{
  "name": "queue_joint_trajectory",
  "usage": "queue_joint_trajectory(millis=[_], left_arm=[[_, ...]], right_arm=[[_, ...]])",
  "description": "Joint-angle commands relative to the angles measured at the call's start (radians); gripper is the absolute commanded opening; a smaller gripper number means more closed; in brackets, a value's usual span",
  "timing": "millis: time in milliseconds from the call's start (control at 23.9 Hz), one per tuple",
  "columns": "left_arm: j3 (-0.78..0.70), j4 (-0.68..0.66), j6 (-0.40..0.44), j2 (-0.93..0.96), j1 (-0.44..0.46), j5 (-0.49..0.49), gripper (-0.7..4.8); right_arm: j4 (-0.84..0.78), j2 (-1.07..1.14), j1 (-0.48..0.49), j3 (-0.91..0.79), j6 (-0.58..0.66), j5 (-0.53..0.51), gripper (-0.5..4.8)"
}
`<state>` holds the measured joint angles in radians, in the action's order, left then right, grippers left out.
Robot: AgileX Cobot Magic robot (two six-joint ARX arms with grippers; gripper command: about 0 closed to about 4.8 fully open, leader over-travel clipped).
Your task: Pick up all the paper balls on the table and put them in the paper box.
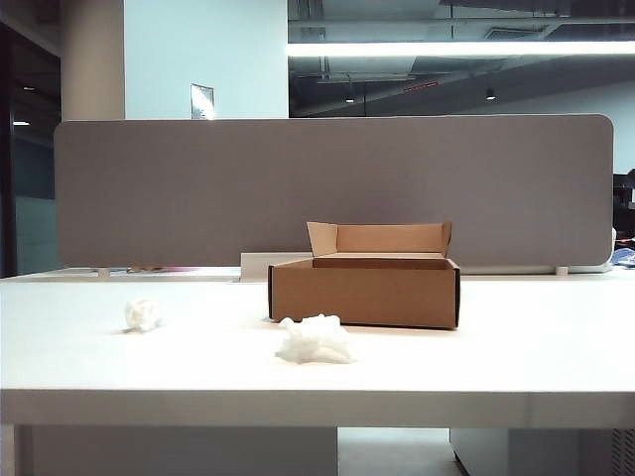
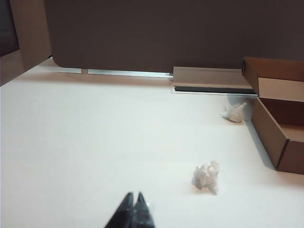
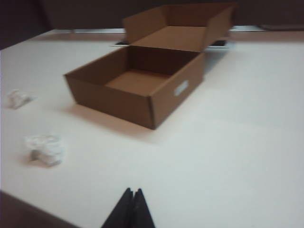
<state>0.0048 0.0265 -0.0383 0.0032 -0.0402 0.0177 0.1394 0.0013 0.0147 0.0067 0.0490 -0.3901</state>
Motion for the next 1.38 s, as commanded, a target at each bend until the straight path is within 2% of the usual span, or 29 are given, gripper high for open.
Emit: queue_joint_trajectory(millis=[42, 168, 251, 419, 586, 879, 1005, 1256, 1382], left_arm=[[0.003, 0.019, 0.004, 0.001, -0.002, 0.002, -0.06], [0.003, 0.019, 0.004, 0.001, -0.002, 0.005, -0.06], [0.003, 0.019, 0.000, 0.001, -0.002, 0.005, -0.06], [0.007, 0.032, 0.000, 0.001, -0.002, 0.013, -0.06], [0.044, 0.078, 0.001, 0.001, -0.002, 0.092, -0.06], [0.167, 0.057, 0.000, 0.034, -0.002, 0.096, -0.06], [0.259, 0.057, 0.001, 0.135, -0.002, 0.100, -0.06], [0.481, 0.065, 0.000, 0.501, -0.002, 0.105, -0.06], [0.591, 0.065, 0.002, 0.700, -0.002, 0.167, -0.06]], right_arm=[[-0.017, -0.002, -0.001, -0.004, 0.005, -0.134, -0.05], [-0.017, -0.002, -0.001, -0.004, 0.008, -0.259, -0.05], [-0.017, -0.002, -0.001, -0.004, 0.008, -0.282, -0.05], [-0.017, -0.002, -0.001, -0.004, 0.008, -0.286, -0.05], [-0.017, -0.002, -0.001, -0.004, 0.009, -0.294, -0.05], [-0.017, -0.002, -0.001, -0.004, 0.009, -0.293, -0.05], [-0.017, -0.002, -0.001, -0.004, 0.009, -0.293, -0.05], [-0.017, -0.002, -0.001, -0.004, 0.009, -0.293, -0.05], [-0.017, -0.002, -0.001, -0.004, 0.009, -0.293, -0.05]])
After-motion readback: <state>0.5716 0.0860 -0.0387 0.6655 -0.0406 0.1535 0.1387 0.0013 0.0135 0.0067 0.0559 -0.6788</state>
